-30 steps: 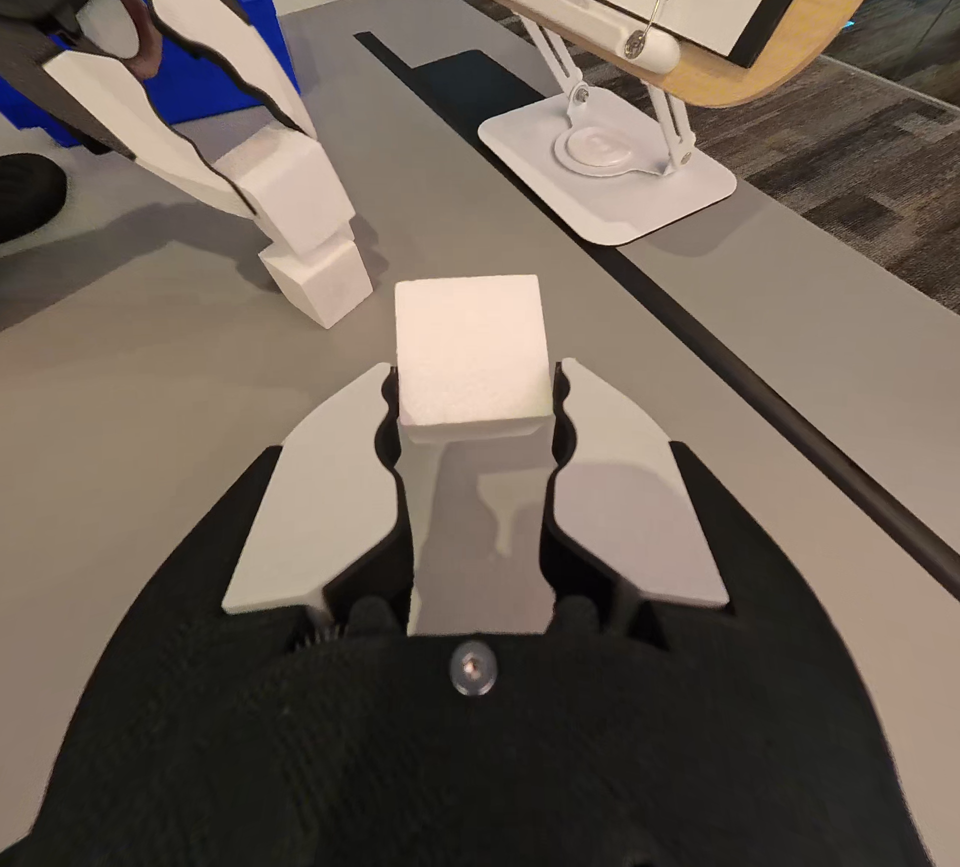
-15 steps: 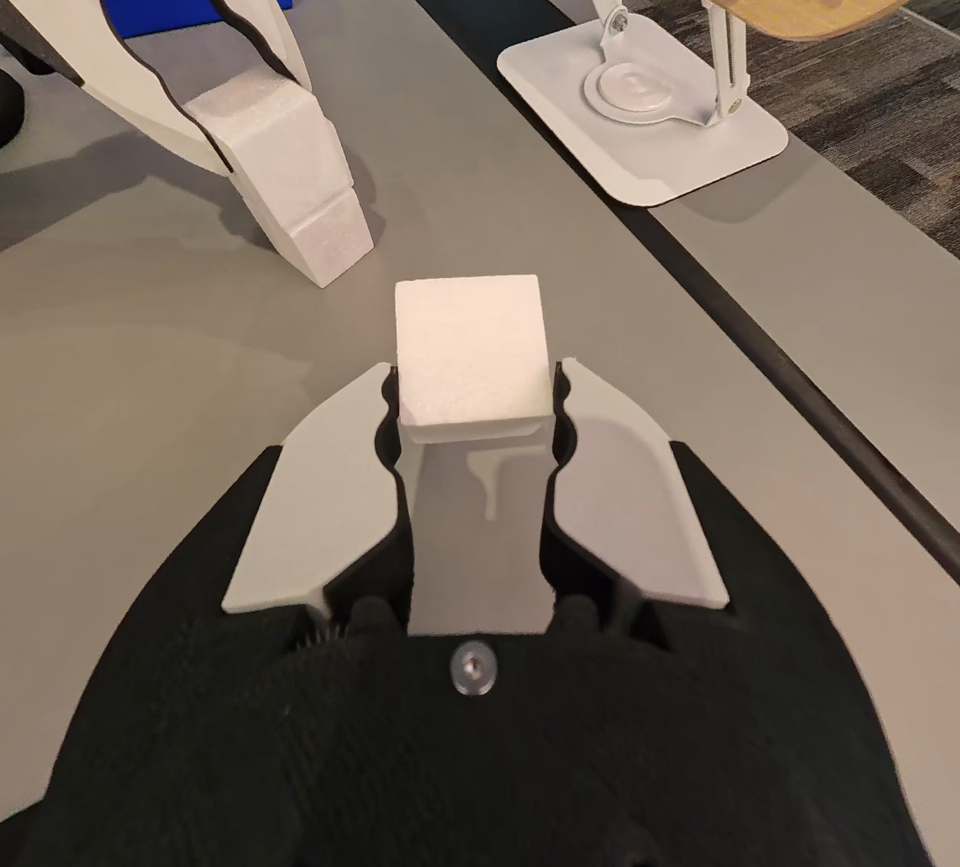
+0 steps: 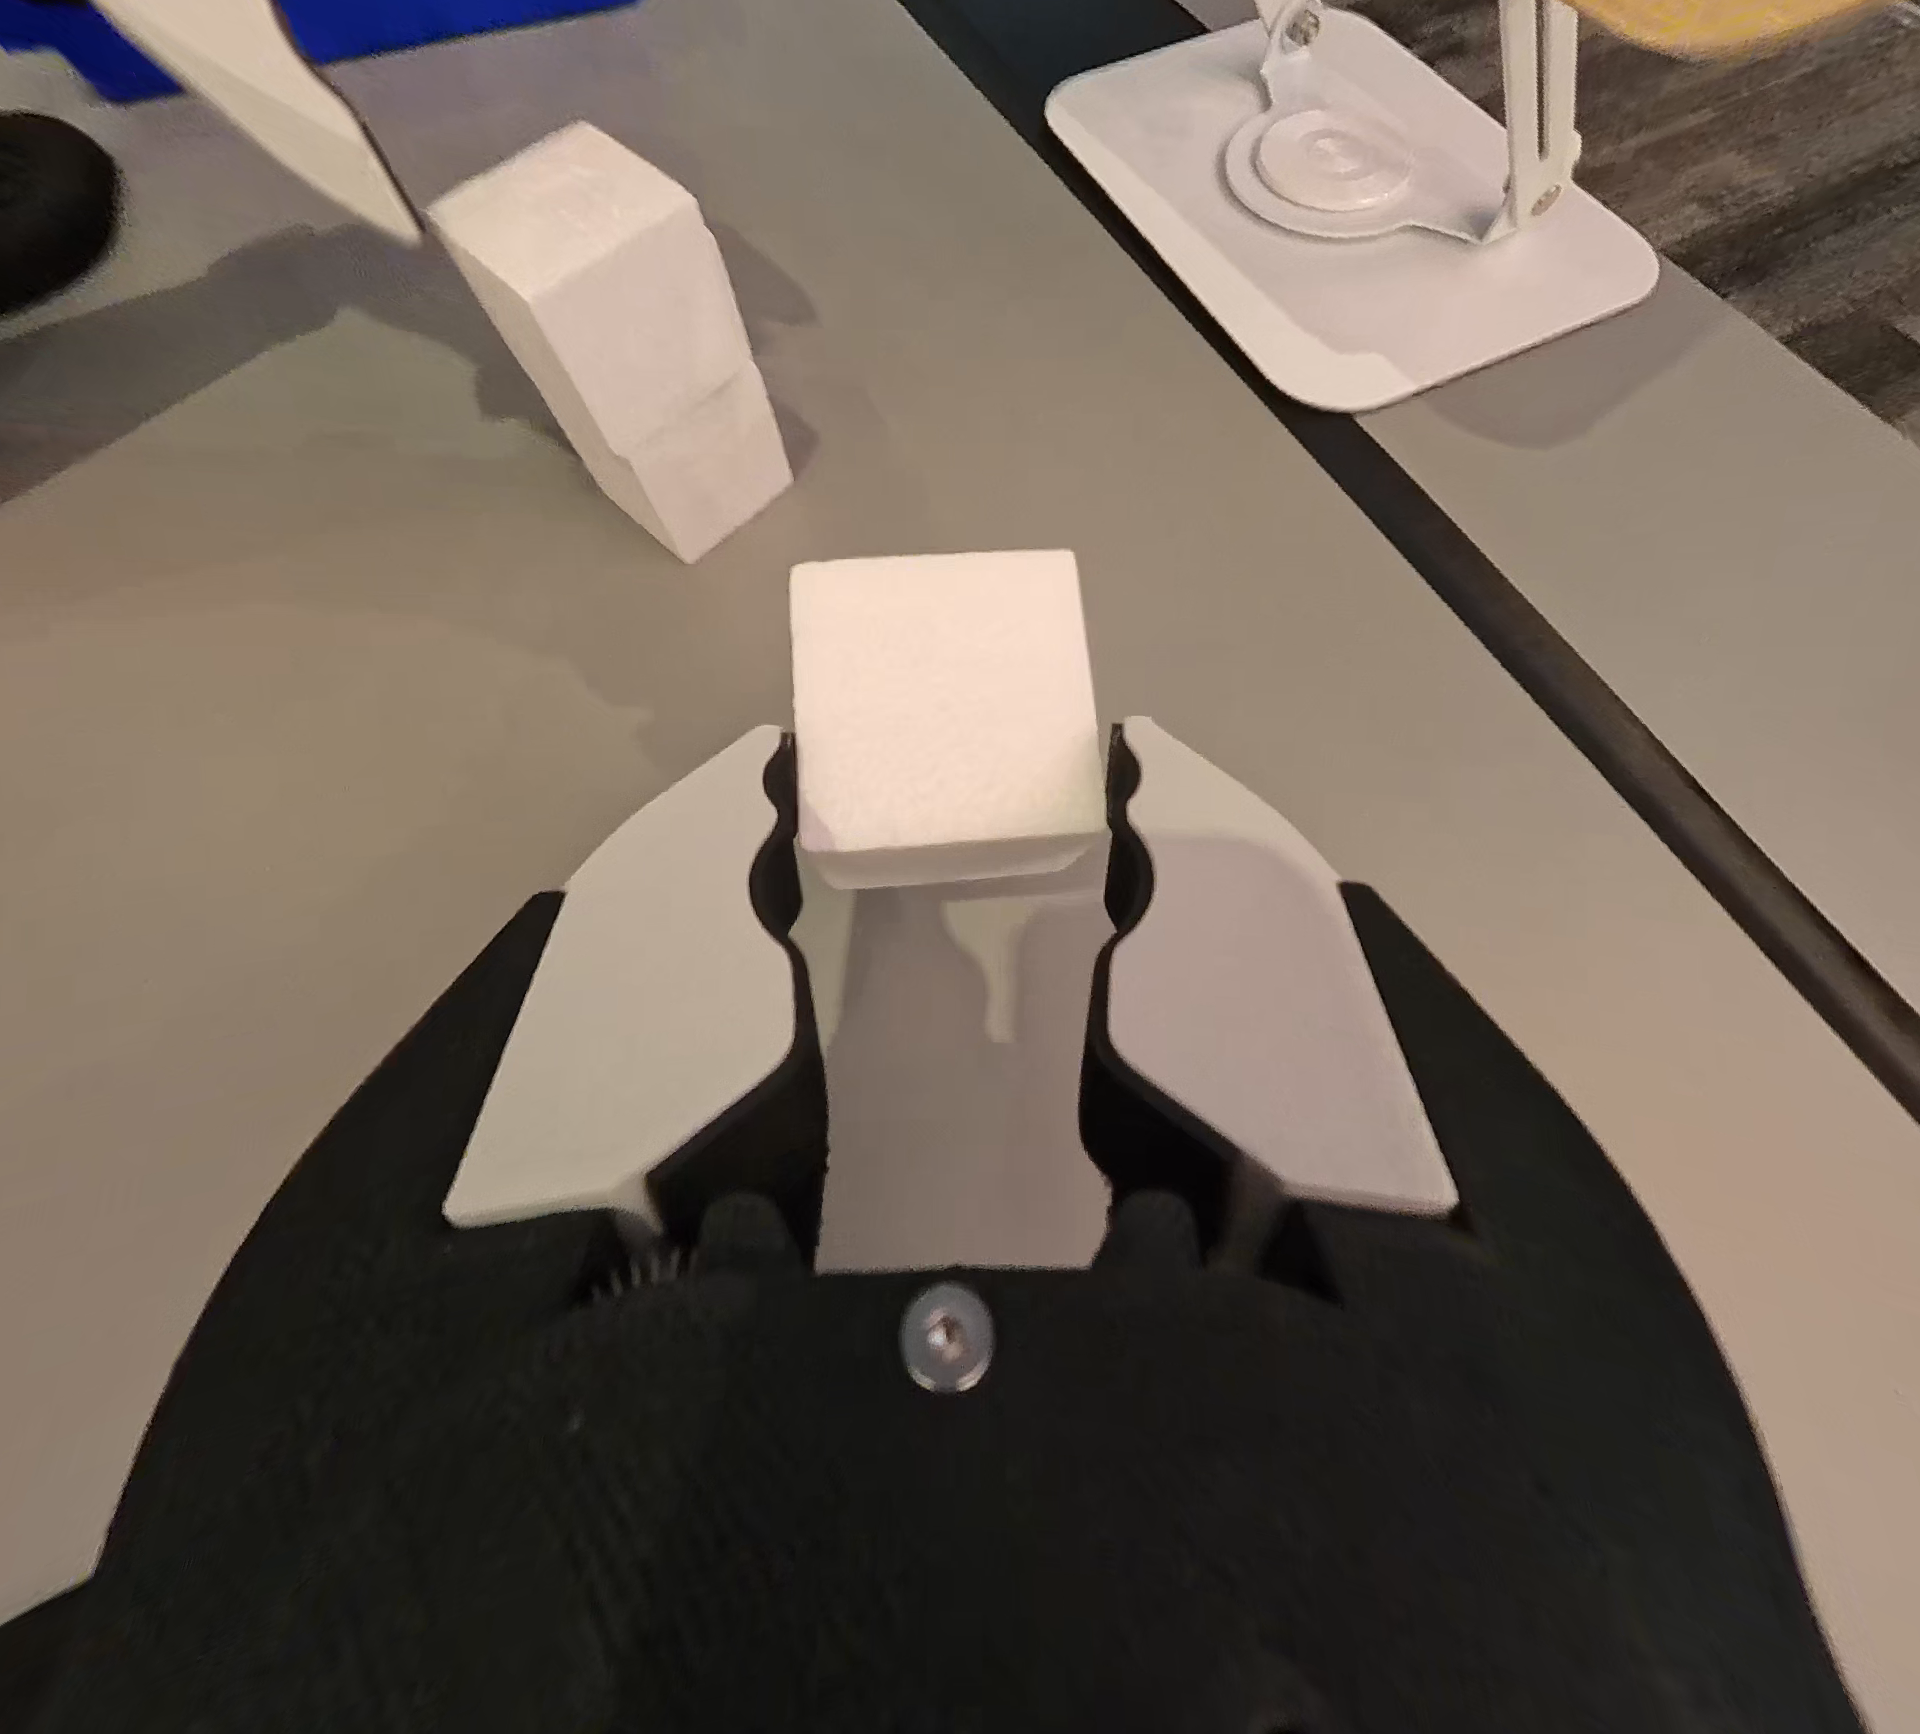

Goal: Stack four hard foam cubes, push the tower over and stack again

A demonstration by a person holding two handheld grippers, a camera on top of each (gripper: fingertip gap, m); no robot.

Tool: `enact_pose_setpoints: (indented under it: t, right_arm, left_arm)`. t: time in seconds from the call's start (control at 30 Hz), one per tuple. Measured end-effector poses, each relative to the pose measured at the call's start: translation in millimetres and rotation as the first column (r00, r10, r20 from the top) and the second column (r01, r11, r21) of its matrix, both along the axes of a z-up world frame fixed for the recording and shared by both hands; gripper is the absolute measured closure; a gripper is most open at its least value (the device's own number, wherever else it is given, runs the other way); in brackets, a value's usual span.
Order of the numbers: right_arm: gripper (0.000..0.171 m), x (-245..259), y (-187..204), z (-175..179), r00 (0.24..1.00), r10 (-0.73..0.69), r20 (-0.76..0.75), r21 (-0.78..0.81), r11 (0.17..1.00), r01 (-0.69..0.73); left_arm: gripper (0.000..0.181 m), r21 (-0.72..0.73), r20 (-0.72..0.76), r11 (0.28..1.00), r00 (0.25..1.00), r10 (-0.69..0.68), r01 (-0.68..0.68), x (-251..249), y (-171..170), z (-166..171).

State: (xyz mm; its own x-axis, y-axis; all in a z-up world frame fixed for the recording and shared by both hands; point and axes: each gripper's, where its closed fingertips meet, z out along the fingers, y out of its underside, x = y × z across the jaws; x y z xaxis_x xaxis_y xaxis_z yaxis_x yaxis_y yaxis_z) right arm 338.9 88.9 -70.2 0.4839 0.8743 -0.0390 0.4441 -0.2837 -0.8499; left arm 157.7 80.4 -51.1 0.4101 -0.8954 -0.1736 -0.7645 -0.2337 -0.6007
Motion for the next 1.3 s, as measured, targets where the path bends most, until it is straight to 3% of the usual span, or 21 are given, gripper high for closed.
enact_pose_setpoints:
  t: [0.17,0.27,0.4,0.53,0.7,0.9,1.3]
  right_arm:
    - [0.114,-56,-32,65,0.965,0.211,-0.156,0.081,0.976,-0.201]
    - [0.114,-104,-48,89,0.922,0.378,-0.079,0.180,0.915,-0.360]
    - [0.114,-147,-46,78,0.843,0.529,0.092,0.083,0.840,-0.536]
    - [0.114,-160,-32,57,0.800,0.564,0.206,-0.034,0.821,-0.570]
    - [0.114,-161,-24,58,0.804,0.560,0.199,-0.028,0.823,-0.567]
    - [0.114,-163,-19,58,0.807,0.557,0.197,-0.011,0.824,-0.567]
    - [0.114,-164,-15,43,0.797,0.561,0.223,-0.026,0.821,-0.570]
  left_arm:
    - [0.098,0.071,0.145,0.990,0.983,0.113,-0.124,-59,0,42]
    - [0.103,0.117,0.327,0.968,0.929,0.172,-0.220,-79,8,75]
    - [0.105,0.142,0.550,0.950,0.820,0.159,-0.280,-88,9,116]
    - [0.118,0.156,0.722,0.956,0.689,0.062,-0.250,-91,-5,154]
    - [0.126,0.138,0.838,0.974,0.545,-0.017,-0.182,-98,-19,178]
    - [0.129,0.152,0.807,0.970,0.590,-0.011,-0.190,-97,-15,170]
    - [0.130,0.139,0.792,0.974,0.611,-0.001,-0.177,-89,-13,165]
